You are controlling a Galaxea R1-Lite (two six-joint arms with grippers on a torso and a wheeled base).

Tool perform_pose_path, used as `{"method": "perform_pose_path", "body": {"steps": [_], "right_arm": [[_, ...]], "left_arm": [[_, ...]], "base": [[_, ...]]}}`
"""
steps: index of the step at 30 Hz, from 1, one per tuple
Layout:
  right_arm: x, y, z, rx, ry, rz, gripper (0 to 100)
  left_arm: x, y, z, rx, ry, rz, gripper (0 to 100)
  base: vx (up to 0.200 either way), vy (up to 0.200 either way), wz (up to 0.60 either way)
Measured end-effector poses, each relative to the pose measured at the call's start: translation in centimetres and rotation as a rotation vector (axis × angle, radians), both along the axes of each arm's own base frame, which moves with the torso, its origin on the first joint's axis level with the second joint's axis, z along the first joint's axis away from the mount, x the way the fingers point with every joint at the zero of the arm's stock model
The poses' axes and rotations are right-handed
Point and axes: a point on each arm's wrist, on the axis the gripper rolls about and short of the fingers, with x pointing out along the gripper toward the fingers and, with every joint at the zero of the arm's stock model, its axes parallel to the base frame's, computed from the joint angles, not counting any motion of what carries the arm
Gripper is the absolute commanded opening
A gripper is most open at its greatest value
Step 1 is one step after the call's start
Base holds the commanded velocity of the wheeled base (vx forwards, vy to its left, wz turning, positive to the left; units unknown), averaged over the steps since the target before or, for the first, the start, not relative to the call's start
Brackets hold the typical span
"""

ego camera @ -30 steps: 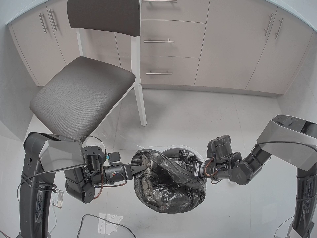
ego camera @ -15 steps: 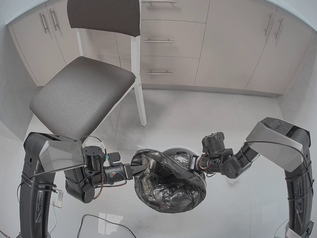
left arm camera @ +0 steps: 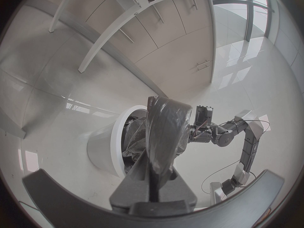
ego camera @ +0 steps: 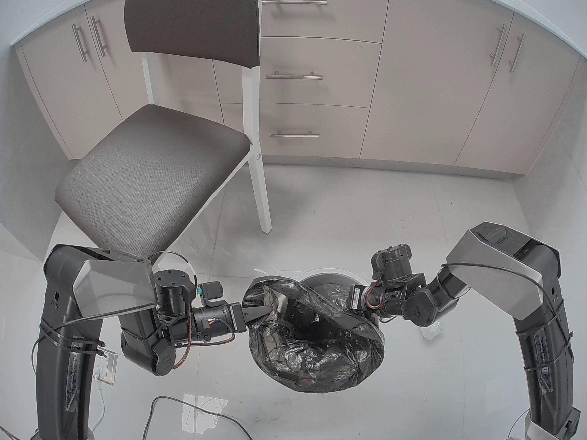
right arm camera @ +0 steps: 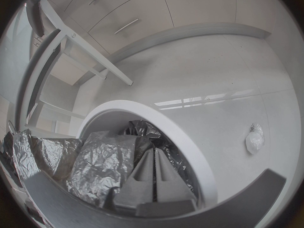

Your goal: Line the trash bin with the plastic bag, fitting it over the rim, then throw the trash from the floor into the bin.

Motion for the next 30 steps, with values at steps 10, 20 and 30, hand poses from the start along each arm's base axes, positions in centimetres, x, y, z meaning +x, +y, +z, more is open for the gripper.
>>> {"method": "perform_pose_path", "body": {"steps": [10,20,30], "right_arm": [[-1.1,-0.4,1.6,0.011,-0.001,0.001,0],[-5.0,-1.1,8.7,0.046,-0.082,0.045,0],[-9.1,-0.6,11.1,-0.043,-0.169,0.217,100]], "left_arm": [[0.0,0.0,0.0,0.000,-0.001,0.000,0],[0.0,0.0,0.0,-0.001,-0.001,0.001,0],[0.0,0.0,0.0,0.000,0.000,0.001,0]], "base": [[0.000,0.000,0.00],[0.000,0.000,0.00],[0.000,0.000,0.00]]}}
